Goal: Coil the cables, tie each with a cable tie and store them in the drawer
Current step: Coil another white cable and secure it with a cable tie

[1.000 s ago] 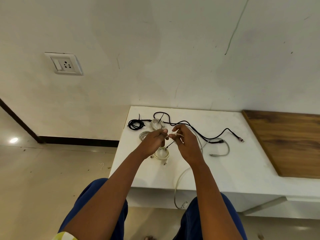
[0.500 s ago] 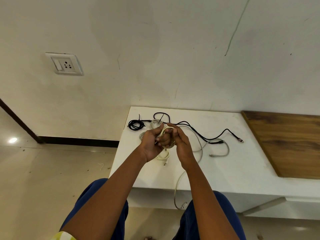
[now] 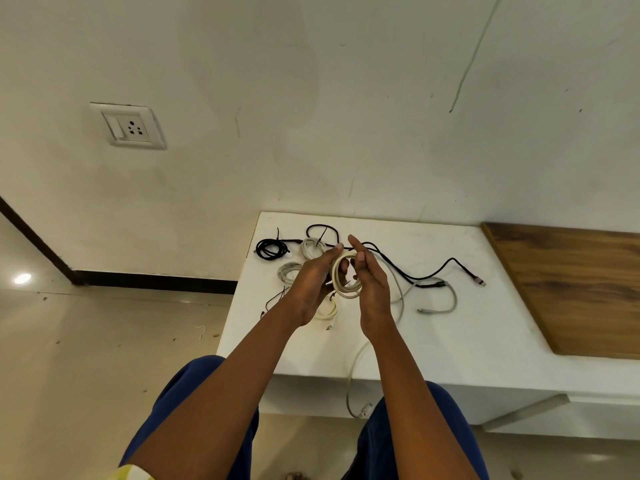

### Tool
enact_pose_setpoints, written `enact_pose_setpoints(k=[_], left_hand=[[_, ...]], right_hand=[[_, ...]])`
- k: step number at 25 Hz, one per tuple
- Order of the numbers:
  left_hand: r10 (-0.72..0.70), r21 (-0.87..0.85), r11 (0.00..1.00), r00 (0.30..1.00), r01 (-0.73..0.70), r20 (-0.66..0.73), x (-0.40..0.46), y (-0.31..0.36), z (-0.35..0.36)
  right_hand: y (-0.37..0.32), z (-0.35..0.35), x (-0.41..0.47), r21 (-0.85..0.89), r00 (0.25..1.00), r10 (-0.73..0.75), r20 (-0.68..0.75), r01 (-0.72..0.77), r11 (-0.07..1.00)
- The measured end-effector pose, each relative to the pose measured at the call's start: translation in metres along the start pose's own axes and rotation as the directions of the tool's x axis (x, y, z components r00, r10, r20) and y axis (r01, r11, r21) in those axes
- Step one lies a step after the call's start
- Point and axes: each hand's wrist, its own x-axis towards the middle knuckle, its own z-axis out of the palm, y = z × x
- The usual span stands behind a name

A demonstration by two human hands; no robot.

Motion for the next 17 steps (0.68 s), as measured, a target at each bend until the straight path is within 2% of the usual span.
enact_pose_setpoints(k=[4, 6, 9, 12, 14, 17], left_hand=[[0.086, 0.306, 0.95, 0.993, -0.059, -0.077, -0.002, -0.004, -0.001], [0.16, 0.377, 0.918, 0.985, -0.124, -0.066, -0.004, -0.008, -0.001], [0.297, 0.478, 0.841, 0.955, -0.252, -0.019, -0.005, -0.014, -0.003], [0.411, 0.667, 0.69, 0.911, -0.282, -0.039, -0.001, -0.021, -0.006], [0.467, 0.742, 0.608, 0.883, -0.283, -0.046, 0.001, -0.024, -0.01], [0.498, 0.801, 0.513, 0.867, -0.309, 0.015, 0.004, -0.026, -0.017]], right_hand=[[0.007, 0.001, 0.004, -0.195, 0.993, -0.093, -0.068, 0.078, 0.978], [0.008, 0.002, 0.005, -0.257, 0.985, -0.11, -0.13, 0.074, 0.963], [0.006, 0.002, 0.005, -0.11, 0.987, -0.021, -0.161, 0.003, 0.994], [0.006, 0.002, 0.004, 0.019, 0.984, 0.135, -0.12, -0.134, 0.991], [0.004, 0.0, 0.002, 0.016, 0.981, 0.185, -0.052, -0.184, 0.983], [-0.001, -0.009, 0.003, -0.105, 0.983, 0.182, 0.024, -0.179, 0.978]])
